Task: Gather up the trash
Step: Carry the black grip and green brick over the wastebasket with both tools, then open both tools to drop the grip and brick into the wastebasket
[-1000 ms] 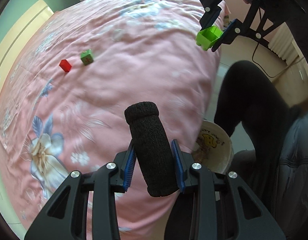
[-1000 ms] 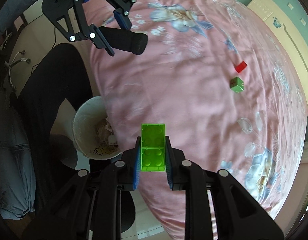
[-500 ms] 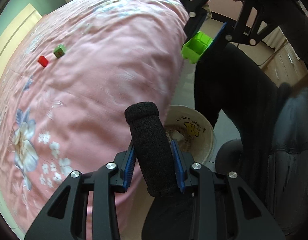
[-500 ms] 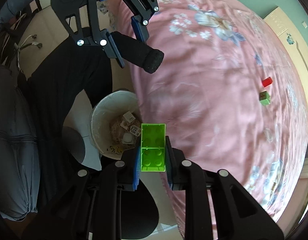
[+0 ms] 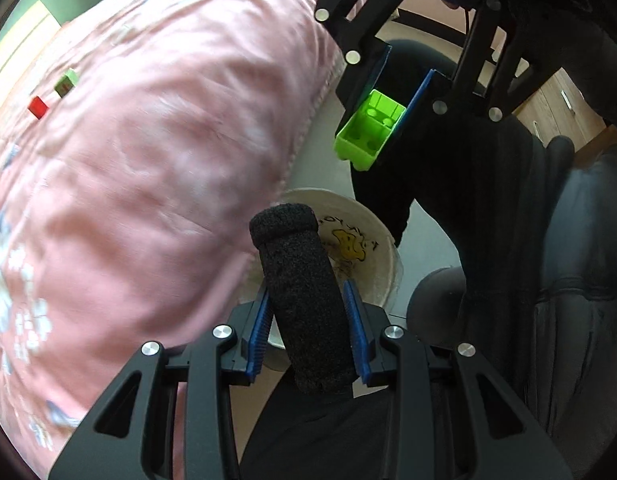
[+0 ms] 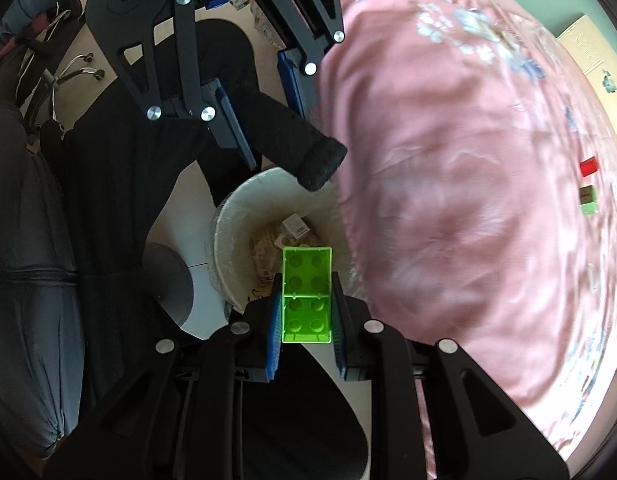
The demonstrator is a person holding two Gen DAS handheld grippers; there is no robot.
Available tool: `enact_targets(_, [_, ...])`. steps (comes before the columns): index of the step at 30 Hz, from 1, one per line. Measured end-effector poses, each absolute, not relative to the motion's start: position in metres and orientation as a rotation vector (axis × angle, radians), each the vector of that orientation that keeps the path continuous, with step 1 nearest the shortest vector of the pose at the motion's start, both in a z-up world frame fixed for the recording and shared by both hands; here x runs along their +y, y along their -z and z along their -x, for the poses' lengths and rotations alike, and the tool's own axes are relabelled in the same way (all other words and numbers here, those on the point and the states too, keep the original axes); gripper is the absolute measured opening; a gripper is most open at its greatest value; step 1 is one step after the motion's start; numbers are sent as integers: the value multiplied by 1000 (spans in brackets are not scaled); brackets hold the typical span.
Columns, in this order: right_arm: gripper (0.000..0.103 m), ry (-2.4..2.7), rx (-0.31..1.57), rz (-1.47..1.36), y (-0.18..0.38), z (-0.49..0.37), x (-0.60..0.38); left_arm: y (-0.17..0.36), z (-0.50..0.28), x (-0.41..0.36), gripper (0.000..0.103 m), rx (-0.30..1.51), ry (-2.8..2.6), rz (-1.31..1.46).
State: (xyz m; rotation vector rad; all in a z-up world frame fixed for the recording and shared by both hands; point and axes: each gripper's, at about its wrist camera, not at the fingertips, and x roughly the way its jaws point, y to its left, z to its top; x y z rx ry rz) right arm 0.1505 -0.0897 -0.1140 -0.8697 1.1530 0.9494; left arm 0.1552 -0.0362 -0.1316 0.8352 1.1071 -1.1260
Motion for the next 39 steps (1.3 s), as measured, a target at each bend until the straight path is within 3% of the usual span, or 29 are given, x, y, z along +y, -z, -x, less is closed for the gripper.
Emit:
enact_targets(32, [24, -1034, 1285, 743, 199, -179, -91, 233, -172, -39, 38, 1294, 1177, -715])
enact_targets(33, [30, -1030, 1277, 732, 197, -181, -91, 233, -174, -39, 40, 1295, 1177, -715])
enact_targets(35, [79, -1005, 1265, 693, 195, -188, -93, 235, -175, -39, 62, 1286, 1148, -717])
enact_targets(36, [85, -986, 1267, 672, 193, -191, -94, 236, -177, -38, 84, 1283, 1136, -705])
enact_targets(37, [88, -977, 1253, 669, 190, -193, -96, 234, -179, -37, 94, 1279, 1128, -686])
enact_targets(39, [96, -965, 1231, 662, 185, -196, -98, 232, -179, -36, 95, 1276, 1135, -672])
